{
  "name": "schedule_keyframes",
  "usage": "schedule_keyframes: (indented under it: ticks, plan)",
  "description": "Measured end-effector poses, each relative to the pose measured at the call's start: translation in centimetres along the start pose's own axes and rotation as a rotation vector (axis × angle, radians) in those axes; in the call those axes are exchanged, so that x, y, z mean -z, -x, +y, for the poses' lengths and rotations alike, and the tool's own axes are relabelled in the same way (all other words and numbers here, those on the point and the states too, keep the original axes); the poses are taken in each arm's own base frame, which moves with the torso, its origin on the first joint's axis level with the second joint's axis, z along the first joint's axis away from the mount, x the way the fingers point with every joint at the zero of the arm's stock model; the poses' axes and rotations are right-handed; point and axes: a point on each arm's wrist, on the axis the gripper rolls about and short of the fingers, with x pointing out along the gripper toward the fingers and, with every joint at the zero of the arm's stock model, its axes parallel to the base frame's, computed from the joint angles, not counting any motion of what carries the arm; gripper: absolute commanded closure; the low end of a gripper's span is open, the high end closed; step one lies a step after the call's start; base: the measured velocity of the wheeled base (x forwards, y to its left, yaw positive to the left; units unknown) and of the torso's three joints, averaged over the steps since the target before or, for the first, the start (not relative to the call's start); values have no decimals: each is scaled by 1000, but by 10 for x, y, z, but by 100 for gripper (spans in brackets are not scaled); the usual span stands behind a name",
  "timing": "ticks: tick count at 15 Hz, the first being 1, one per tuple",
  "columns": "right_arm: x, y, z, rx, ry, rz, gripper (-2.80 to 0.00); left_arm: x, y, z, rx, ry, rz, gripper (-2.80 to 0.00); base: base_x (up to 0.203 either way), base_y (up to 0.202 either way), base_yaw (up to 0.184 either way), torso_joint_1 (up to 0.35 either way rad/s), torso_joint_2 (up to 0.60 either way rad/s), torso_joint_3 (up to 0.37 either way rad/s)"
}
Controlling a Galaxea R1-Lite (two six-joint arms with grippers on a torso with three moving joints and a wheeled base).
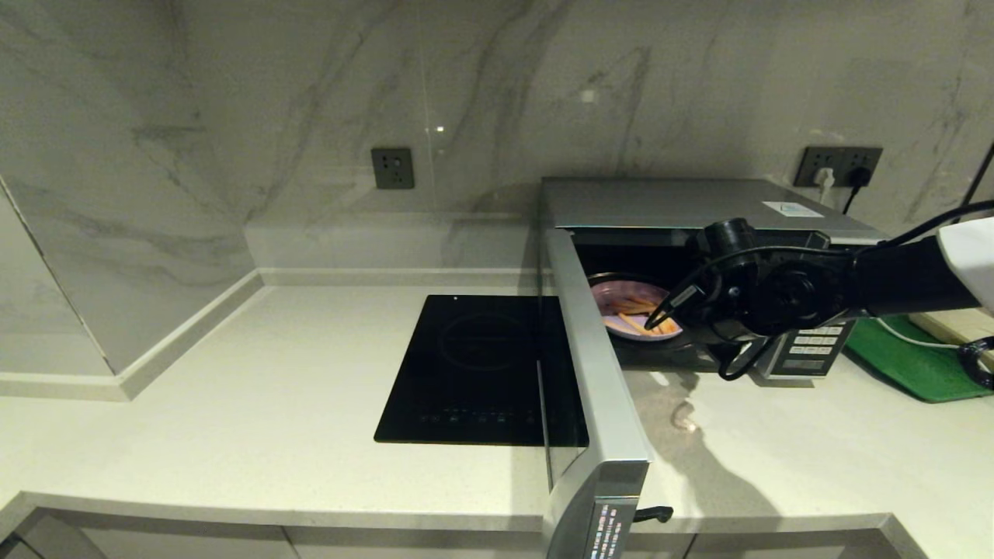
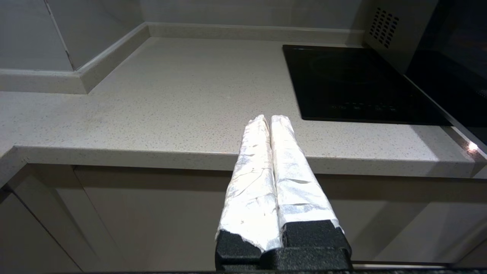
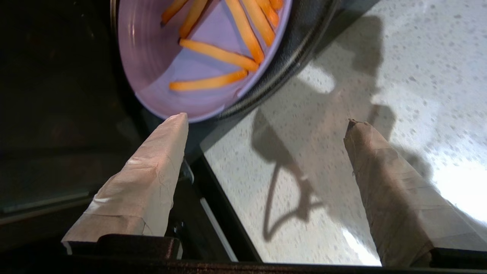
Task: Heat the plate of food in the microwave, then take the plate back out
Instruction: Take the plate out of the microwave
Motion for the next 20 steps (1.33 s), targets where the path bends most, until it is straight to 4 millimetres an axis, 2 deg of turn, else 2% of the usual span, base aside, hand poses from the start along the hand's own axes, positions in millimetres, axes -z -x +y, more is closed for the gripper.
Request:
schedule_keyframes:
  ticks: [8,20]
  plan:
    - [-24,-27,-3,68,-186,69,-280,0,0,0,0,0,0,0,0,0,0,0,0,0]
    - [-18,-56,-3,125,-180,85,-280,0,0,0,0,0,0,0,0,0,0,0,0,0]
